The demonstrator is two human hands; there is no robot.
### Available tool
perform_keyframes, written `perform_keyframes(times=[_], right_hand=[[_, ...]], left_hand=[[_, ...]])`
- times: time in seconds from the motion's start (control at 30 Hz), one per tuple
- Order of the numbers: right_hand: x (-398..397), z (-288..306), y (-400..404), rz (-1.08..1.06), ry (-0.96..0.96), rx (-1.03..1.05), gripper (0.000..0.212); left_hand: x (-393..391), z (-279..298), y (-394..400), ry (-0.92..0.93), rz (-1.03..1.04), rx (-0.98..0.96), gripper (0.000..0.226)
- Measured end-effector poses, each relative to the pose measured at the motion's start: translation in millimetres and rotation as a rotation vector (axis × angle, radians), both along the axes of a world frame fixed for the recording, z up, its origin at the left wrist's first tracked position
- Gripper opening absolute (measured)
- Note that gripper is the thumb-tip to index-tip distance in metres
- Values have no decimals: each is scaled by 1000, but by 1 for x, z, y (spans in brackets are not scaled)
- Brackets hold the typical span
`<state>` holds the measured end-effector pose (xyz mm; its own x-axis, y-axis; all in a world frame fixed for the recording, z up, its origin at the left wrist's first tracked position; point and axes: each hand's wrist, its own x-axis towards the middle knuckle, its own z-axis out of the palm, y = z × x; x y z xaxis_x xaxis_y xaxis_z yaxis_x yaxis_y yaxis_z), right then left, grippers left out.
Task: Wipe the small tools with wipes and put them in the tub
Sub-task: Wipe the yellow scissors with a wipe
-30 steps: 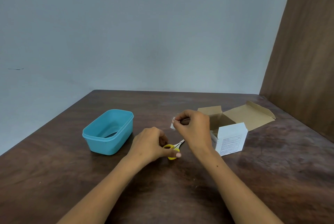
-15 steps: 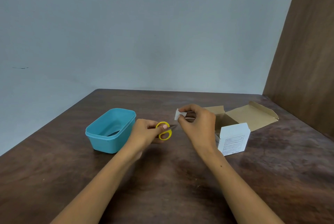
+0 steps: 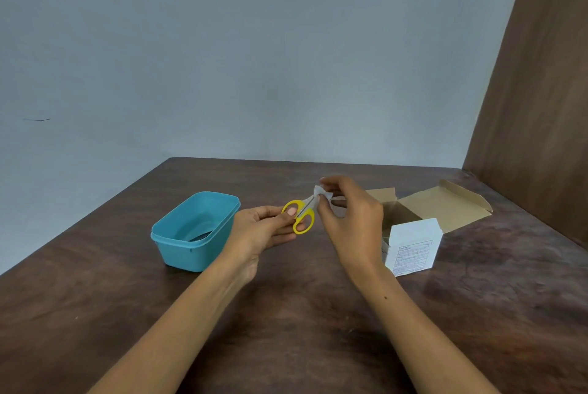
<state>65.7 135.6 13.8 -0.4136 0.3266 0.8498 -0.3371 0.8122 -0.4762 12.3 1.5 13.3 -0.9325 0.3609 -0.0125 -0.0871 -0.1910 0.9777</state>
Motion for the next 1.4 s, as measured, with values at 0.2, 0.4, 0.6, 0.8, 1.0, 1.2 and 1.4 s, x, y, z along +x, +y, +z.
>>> perform_keyframes(times=[0.2, 0.4, 0.6, 0.8, 1.0, 1.2, 1.4], right_hand=[[2, 2, 7, -45, 79, 93, 7], [-5, -8, 0, 81, -72, 217, 8], [-8, -13, -4, 165, -120, 249, 15], [-5, -8, 3, 29, -49, 160, 12], [-4, -6, -5, 127, -190, 200, 14], [-4, -7, -4, 88, -161, 181, 17], [-2, -7, -6, 152, -223, 259, 16]], left_hand=[[1, 1, -1, -44, -41, 79, 14], [1, 2, -2, -22, -35, 100, 23], [-4, -1, -4, 39, 0, 53, 25], [3, -4, 1, 156, -86, -13, 19], [-1, -5, 0, 159, 16, -1, 14], [0, -5, 2, 150, 18, 5, 12], [1, -2, 0, 142, 69, 36, 6]])
